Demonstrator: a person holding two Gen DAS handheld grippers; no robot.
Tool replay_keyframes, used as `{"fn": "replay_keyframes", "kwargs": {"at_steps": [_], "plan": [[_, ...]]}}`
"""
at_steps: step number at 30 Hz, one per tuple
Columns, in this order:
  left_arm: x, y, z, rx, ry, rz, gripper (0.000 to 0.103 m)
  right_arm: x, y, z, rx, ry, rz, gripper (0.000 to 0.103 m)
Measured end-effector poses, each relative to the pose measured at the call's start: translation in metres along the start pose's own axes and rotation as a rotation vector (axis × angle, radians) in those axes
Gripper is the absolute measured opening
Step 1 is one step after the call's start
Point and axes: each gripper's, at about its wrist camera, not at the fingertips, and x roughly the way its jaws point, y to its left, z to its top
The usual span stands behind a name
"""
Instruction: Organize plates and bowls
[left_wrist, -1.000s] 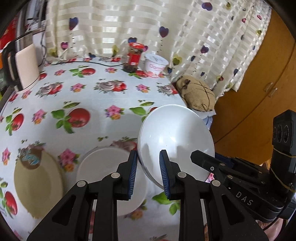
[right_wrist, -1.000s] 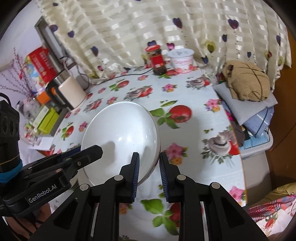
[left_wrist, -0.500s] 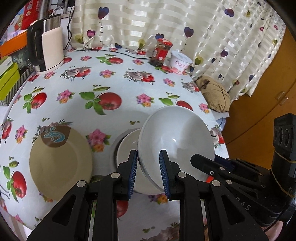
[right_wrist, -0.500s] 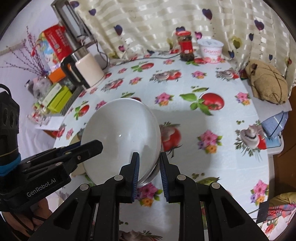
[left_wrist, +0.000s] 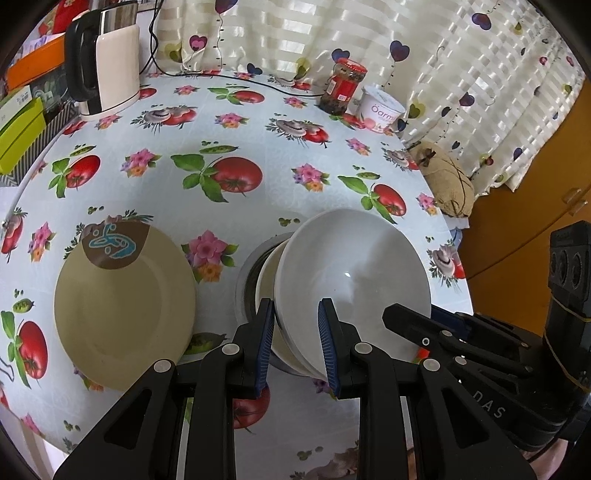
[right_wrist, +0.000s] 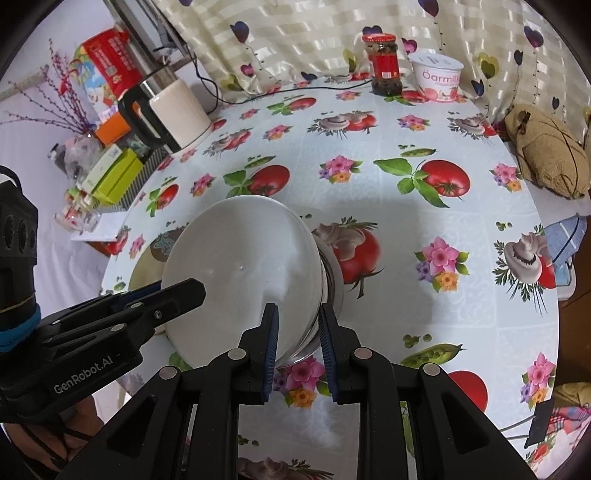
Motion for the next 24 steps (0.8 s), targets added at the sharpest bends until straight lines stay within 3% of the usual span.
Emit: {"fn": "replay_keyframes", "kwargs": {"at_steps": [13,24], "plan": [[0.0045,0.0052,-0.0004,0.001,0.02,0.016,0.026,0.007,0.0026,0.0035,-0.023,0.021,-0.014,0.024],[-0.0033,0.0093,0.0022,0.005,-0.023,-0.021,0.026,0.005,0.0016,0.0051,-0.031,0.008,-0.011,0.025]]}}
